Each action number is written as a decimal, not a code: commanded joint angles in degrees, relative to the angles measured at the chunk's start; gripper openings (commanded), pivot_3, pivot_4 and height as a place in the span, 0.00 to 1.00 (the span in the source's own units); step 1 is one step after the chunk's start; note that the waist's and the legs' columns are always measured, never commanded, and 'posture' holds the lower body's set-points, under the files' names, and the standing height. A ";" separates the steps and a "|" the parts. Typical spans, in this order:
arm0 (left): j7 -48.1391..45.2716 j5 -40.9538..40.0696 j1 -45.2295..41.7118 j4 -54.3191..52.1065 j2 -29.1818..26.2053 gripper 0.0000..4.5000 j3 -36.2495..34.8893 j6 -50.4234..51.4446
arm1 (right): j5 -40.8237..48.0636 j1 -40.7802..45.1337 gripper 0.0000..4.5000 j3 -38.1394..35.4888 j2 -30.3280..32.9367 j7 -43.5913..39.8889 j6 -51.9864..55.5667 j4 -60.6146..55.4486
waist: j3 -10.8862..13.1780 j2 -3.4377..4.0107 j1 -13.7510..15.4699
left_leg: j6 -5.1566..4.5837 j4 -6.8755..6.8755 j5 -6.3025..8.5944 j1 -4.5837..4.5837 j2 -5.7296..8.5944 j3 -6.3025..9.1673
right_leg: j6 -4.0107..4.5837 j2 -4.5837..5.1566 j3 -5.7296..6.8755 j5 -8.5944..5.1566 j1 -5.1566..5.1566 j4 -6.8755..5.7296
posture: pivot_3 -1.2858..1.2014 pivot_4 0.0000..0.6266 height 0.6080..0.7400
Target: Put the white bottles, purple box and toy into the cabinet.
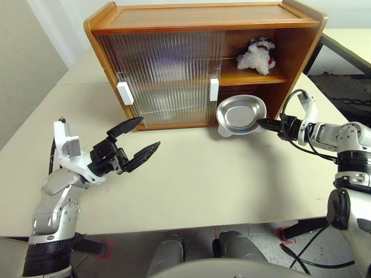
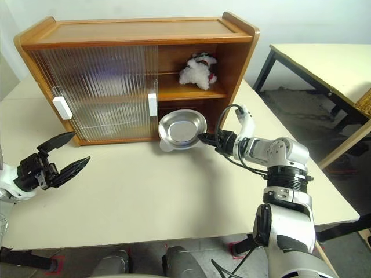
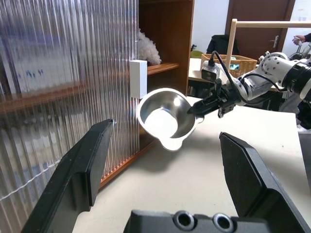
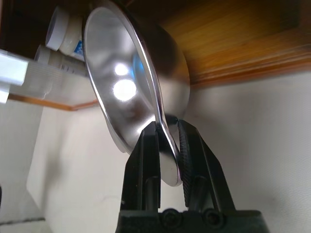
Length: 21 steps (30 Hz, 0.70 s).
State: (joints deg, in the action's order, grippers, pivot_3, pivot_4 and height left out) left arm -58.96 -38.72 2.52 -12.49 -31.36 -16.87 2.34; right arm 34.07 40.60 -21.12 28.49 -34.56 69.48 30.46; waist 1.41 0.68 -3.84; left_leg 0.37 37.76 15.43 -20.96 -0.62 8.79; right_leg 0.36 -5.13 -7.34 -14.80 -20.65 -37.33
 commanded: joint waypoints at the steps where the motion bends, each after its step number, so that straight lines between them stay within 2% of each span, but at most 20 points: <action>1: -0.07 0.46 0.39 -0.59 -0.60 1.00 0.01 0.20 | 0.58 1.25 0.08 -2.08 -1.92 3.39 -1.07 -0.33 | 0.00 0.01 -0.03 | 0.00 0.00 0.00 0.00 0.00 0.00 | 0.00 0.00 0.00 0.00 -0.01 -0.01 | 0.48 0.02 1.00; 14: 0.42 0.70 1.22 -1.33 -0.70 1.00 0.10 0.50 | -0.24 4.42 0.08 -3.89 -5.35 10.62 -7.86 3.60 | 0.00 0.02 -0.15 | -0.05 -0.07 0.03 -0.05 -0.04 0.04 | 0.04 0.00 0.01 0.02 -0.13 -0.04 | 0.48 0.04 1.00; 21: 0.77 0.74 1.48 -1.76 -0.84 1.00 0.02 0.86 | -2.34 6.33 0.08 -3.71 -8.06 15.00 -15.64 7.91 | 0.02 0.05 -0.10 | -0.10 -0.11 0.06 -0.10 -0.09 0.05 | 0.33 0.01 0.01 0.18 -0.22 -0.03 | 0.48 0.05 1.00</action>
State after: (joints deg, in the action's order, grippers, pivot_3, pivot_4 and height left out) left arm -58.31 -38.51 3.64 -13.54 -31.50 -16.88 2.81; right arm 32.57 46.02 -24.40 20.78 -20.51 55.64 37.17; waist 1.42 0.73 -3.95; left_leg 0.27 37.64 15.49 -21.09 -0.71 8.84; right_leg 0.69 -5.12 -7.33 -14.62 -20.89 -37.37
